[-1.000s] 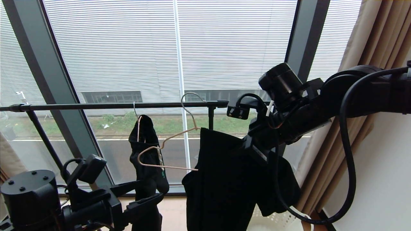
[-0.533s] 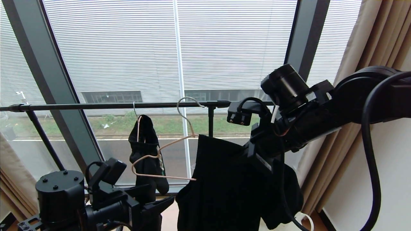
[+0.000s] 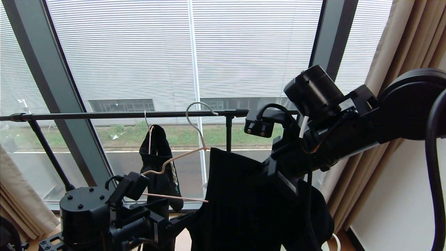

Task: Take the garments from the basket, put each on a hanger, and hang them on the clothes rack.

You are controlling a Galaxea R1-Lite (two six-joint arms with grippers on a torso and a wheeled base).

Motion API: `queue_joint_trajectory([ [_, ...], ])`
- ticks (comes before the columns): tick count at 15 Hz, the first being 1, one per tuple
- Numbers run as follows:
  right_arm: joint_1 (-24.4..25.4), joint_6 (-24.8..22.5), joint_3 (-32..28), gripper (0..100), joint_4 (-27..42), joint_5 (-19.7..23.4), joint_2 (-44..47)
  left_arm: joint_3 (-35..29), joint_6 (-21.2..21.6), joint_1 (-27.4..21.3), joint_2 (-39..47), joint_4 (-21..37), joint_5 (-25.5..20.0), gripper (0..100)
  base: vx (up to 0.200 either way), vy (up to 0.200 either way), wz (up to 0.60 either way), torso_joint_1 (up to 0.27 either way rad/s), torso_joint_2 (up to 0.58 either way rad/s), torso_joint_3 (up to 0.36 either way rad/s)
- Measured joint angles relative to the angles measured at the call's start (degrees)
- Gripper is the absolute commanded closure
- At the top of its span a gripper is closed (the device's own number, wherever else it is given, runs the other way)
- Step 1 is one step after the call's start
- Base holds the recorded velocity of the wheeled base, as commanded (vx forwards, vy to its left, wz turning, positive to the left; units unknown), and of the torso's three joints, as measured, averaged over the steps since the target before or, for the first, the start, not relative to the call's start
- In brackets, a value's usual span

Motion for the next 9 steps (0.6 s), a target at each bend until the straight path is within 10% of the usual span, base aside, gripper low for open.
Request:
queue_joint_trajectory([
  [9,0.94,1.27,-0.11,100,-0.11,-0.22,-0.83,-0.09,0.3,-2.15,2.89,-1.45,4.53,0,0.0,0.0,0.0,0.0,0.0,0.0],
])
